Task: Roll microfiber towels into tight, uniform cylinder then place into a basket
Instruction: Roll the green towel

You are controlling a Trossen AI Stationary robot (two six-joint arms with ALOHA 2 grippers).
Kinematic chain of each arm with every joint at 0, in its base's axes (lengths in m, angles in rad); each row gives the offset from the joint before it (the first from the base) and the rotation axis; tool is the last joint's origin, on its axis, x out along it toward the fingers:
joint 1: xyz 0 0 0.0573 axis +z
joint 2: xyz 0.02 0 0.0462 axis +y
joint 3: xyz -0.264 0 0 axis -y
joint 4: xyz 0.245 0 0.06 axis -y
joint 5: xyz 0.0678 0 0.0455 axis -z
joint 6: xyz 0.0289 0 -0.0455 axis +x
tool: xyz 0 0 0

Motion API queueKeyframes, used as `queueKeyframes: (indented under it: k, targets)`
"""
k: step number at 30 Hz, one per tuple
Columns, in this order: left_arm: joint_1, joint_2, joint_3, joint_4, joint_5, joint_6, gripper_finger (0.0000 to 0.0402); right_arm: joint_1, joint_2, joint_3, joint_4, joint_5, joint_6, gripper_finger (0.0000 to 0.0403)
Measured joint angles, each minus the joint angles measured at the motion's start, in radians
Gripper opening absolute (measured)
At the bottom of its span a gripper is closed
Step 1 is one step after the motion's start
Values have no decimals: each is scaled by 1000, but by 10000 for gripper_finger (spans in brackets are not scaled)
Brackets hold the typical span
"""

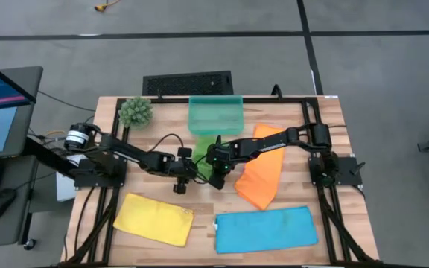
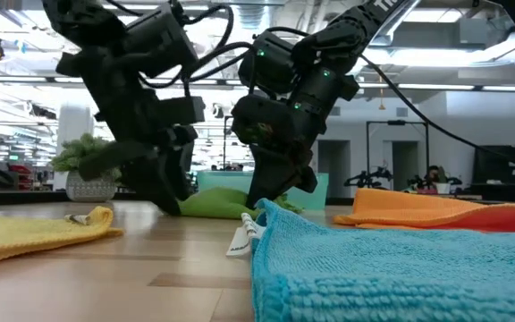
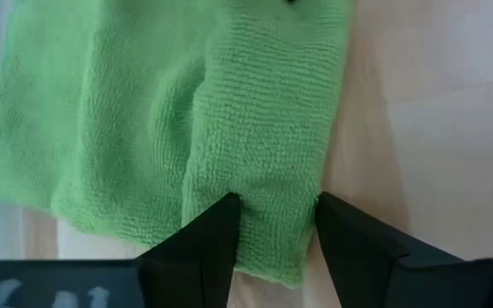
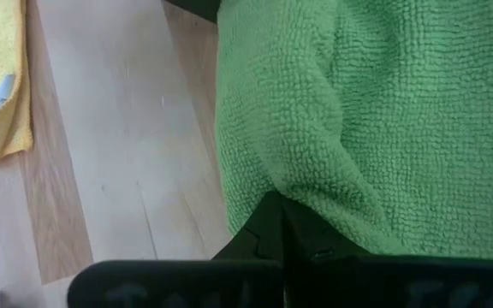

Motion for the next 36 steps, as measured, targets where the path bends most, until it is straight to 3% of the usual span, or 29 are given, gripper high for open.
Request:
queueKeyframes:
  k: [5, 11, 18, 26, 30, 36]
  targets:
    - [2, 3, 1, -3, 40, 4, 151, 0, 0, 0, -2, -2, 0, 8]
    - [0, 4, 1, -2, 17, -36, 151, 0, 0, 0, -2, -4, 0, 8]
    - [2, 6, 0, 12, -15, 57, 151, 0, 0, 0, -1, -27, 0, 8]
    - [9, 59, 4, 37, -48, 60, 148, 0, 0, 0, 1, -34, -1, 8]
    - [7, 97, 8, 67, -70, 61, 125, 1, 0, 1, -2, -55, -5, 8]
    - [8, 109, 1, 126, -66, 83, 59, 2, 1, 2, -2, -59, -8, 8]
